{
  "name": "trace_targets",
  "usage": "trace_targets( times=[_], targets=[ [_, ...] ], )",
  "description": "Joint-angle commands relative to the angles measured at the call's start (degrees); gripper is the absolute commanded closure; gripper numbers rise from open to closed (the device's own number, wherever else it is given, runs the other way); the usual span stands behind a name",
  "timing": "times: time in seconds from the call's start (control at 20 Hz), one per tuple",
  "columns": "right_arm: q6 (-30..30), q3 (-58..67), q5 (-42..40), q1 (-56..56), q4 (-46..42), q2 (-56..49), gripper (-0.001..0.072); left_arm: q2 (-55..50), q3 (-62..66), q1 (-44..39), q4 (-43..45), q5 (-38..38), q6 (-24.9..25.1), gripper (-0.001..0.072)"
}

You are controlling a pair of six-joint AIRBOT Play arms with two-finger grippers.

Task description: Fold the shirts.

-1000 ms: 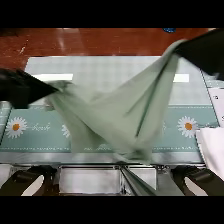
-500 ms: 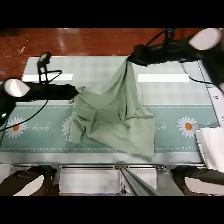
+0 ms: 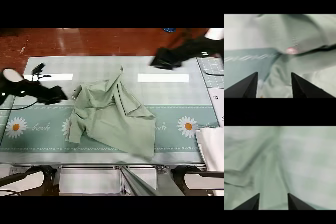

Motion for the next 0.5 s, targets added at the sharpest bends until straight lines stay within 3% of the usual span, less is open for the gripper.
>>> trace_targets(
  times=[0.0, 0.2, 0.45],
  targets=[
    [1.38, -13.86, 0.61, -7.98, -9.07, 11.82, 0.0317, -0.94, -4.85, 9.86, -2.93, -9.09, 3.39, 0.0200],
    [-5.44, -44.06, -10.67, -13.42, 5.03, 26.58, 0.0294, -4.11, -12.94, 9.66, -7.52, -7.93, 6.60, 0.0200],
    [-5.79, -60.74, -9.66, -15.17, 6.16, 37.35, 0.0297, -6.71, -13.11, 4.96, -14.88, -4.74, 8.90, 0.0200]
  ],
)
